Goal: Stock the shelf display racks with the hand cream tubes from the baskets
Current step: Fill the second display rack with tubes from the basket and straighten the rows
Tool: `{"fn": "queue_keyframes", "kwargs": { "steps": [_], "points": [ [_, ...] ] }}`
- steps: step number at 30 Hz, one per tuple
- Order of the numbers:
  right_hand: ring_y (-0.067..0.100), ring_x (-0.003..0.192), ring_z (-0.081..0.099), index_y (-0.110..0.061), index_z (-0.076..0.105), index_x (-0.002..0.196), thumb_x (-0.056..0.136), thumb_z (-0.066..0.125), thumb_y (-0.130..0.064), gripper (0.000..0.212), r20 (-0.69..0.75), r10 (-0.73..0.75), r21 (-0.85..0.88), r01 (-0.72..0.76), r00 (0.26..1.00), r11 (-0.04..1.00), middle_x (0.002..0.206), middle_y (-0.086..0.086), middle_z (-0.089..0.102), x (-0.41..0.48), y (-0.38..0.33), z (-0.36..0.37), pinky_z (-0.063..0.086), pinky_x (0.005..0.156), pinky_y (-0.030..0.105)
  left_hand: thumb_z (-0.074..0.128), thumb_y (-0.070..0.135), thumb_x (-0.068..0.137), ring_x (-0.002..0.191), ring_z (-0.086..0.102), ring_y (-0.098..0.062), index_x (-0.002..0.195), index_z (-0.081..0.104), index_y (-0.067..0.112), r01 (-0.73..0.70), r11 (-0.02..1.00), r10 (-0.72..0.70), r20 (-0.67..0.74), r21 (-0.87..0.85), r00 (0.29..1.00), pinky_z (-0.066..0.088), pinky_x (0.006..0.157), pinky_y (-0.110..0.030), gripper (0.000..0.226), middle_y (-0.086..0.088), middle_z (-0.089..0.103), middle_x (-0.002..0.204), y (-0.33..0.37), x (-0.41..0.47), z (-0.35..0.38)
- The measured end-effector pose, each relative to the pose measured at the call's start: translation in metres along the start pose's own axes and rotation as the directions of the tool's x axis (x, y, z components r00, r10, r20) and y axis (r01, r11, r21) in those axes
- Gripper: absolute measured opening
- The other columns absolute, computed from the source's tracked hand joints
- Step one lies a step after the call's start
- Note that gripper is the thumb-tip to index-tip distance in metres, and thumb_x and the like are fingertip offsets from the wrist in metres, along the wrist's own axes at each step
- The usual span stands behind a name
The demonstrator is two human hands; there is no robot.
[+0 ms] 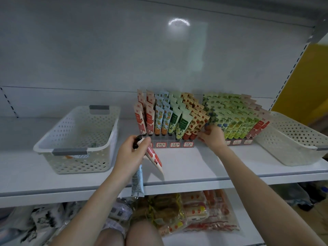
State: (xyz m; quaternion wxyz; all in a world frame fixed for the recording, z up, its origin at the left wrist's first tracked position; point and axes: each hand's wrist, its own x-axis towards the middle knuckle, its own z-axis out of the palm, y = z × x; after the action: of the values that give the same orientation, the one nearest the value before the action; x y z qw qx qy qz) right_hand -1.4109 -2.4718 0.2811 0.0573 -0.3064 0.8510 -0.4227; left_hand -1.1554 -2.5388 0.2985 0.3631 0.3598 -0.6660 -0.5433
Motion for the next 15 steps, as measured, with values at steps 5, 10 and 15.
{"fn": "queue_keyframes", "kwargs": {
  "steps": [5, 10, 15],
  "points": [
    [0.022, 0.06, 0.058, 0.007, 0.059, 0.107, 0.092, 0.055, -0.011, 0.024, -0.091, -0.112, 0.091, 0.12, 0.99, 0.989, 0.073, 0.011, 0.062, -0.027, -0.012, -0.006, 0.051, 0.064, 0.032, 0.056, 0.032, 0.09, 0.084, 0.061, -0.018, 0.085, 0.057, 0.02, -0.073, 0.997, 0.073, -0.01, -0.007, 0.997, 0.05, 0.08, -0.037, 0.013, -0.001, 0.065, 0.084, 0.008, -0.001, -0.004],
    [0.027, 0.072, 0.065, -0.014, 0.064, 0.079, 0.093, 0.054, -0.016, 0.017, -0.003, -0.295, 0.263, 0.285, 0.956, 0.922, 0.073, 0.007, 0.067, -0.073, -0.052, -0.011, 0.055, 0.072, 0.037, 0.056, 0.028, 0.09, 0.087, 0.06, -0.011, 0.087, 0.056, 0.027, -0.199, 0.979, 0.197, -0.038, -0.042, 0.98, 0.049, 0.077, -0.027, 0.003, 0.006, 0.064, 0.088, 0.02, -0.002, -0.006],
    [0.015, 0.073, 0.064, -0.016, 0.062, 0.085, 0.093, 0.051, -0.031, 0.02, 0.42, -0.216, 0.411, 0.028, 0.881, 0.911, 0.079, 0.001, 0.067, -0.108, -0.081, -0.01, 0.054, 0.068, 0.024, 0.055, 0.022, 0.091, 0.089, 0.061, -0.015, 0.105, 0.058, 0.012, -0.258, 0.955, 0.245, -0.102, -0.148, 0.964, 0.048, 0.076, -0.027, 0.017, 0.003, 0.064, 0.092, 0.024, -0.007, -0.008]
  ]
}}
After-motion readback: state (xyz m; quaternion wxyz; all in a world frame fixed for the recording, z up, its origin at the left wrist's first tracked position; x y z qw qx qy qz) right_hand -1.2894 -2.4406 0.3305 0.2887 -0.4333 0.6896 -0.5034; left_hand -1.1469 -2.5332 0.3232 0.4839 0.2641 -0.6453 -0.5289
